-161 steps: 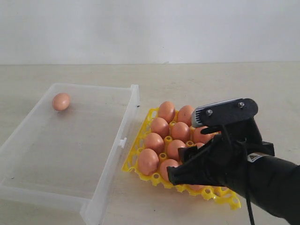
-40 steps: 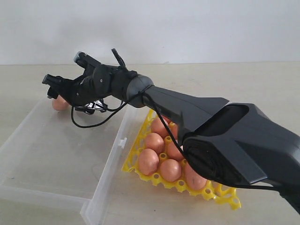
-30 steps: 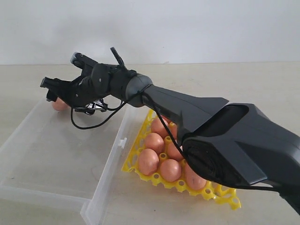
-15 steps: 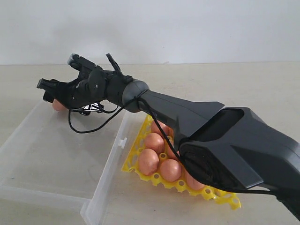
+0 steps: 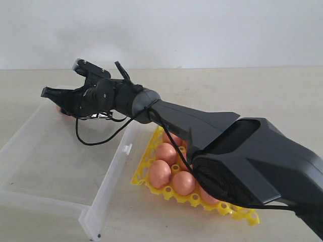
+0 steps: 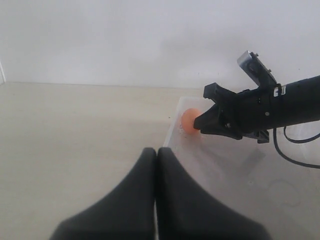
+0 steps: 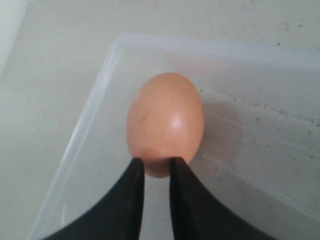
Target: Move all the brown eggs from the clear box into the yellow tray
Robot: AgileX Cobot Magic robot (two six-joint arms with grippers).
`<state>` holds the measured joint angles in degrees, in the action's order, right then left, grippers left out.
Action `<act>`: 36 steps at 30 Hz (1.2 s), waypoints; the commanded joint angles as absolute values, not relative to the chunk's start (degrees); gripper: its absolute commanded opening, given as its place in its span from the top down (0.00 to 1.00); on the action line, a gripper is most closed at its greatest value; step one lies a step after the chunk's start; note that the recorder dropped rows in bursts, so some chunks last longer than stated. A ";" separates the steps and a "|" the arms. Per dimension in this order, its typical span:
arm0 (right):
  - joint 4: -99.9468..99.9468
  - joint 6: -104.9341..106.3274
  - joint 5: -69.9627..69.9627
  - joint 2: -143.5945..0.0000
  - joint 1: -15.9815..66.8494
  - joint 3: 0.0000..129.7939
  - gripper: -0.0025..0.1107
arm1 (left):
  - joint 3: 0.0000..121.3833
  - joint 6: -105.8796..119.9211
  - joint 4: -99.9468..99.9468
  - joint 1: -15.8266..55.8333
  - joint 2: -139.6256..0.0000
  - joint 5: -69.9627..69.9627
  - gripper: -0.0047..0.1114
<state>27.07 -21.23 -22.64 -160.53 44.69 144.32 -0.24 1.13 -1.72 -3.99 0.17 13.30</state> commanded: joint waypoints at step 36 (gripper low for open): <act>10.50 2.05 -69.96 -143.67 52.82 144.58 0.98 | 0.00 1.16 -2.03 -4.04 0.00 13.30 1.00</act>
<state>10.49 1.31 -69.67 -144.03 52.46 144.41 -0.24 1.13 -1.72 -3.99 0.17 13.30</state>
